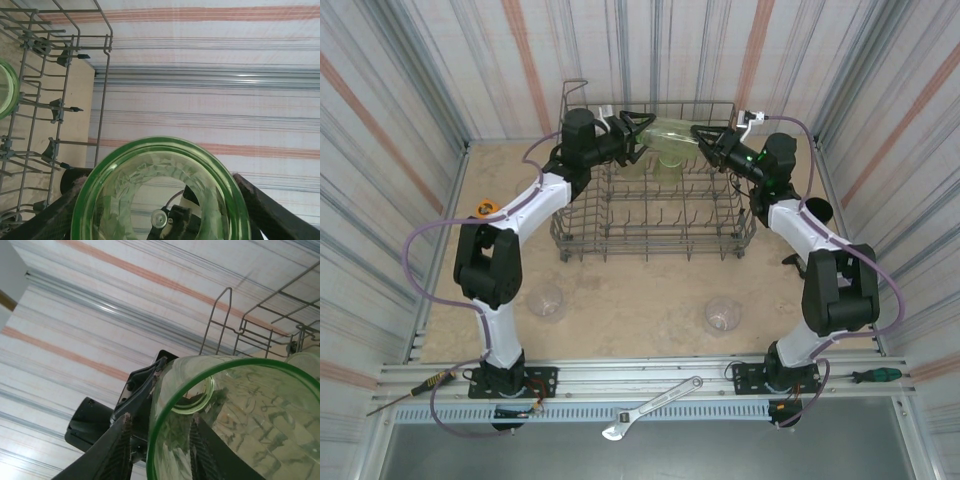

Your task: Load the cups into the dish rack

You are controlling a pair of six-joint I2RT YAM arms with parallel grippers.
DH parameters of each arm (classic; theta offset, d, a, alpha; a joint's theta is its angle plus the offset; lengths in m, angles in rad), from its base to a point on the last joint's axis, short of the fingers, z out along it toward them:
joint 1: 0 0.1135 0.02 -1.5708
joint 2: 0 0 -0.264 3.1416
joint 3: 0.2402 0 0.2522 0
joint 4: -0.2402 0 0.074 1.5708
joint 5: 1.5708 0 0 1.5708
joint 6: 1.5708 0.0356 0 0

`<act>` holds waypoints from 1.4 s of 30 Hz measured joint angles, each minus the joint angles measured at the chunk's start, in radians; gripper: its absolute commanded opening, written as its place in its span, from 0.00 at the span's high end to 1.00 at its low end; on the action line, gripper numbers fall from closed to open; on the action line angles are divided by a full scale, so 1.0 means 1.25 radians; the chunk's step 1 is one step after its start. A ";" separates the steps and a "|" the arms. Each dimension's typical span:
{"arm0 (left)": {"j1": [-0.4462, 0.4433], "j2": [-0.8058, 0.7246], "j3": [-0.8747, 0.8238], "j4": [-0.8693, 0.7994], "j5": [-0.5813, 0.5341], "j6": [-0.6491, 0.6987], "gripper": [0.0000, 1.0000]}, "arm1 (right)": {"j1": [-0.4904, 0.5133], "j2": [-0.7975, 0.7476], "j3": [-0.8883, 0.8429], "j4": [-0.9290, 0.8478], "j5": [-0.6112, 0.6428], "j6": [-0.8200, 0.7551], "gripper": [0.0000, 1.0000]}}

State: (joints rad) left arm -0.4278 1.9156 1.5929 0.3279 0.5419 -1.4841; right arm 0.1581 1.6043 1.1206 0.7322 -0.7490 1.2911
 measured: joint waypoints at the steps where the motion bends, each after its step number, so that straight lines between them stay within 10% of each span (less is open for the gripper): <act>1: -0.001 0.000 0.000 0.000 -0.001 0.005 1.00 | -0.001 -0.007 0.000 -0.010 0.000 -0.008 0.49; 17: -0.027 0.010 0.165 -0.190 -0.084 0.226 1.00 | -0.071 -0.255 -0.020 -0.396 0.053 -0.275 0.01; 42: -0.126 0.273 0.597 -0.540 -0.291 0.675 1.00 | -0.086 -0.553 -0.101 -0.820 0.269 -0.602 0.01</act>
State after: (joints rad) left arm -0.5854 2.2566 2.3386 -0.3470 0.1776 -0.6403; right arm 0.0502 0.9127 0.9943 -0.2924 -0.4133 0.5385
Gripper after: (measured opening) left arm 0.669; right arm 0.986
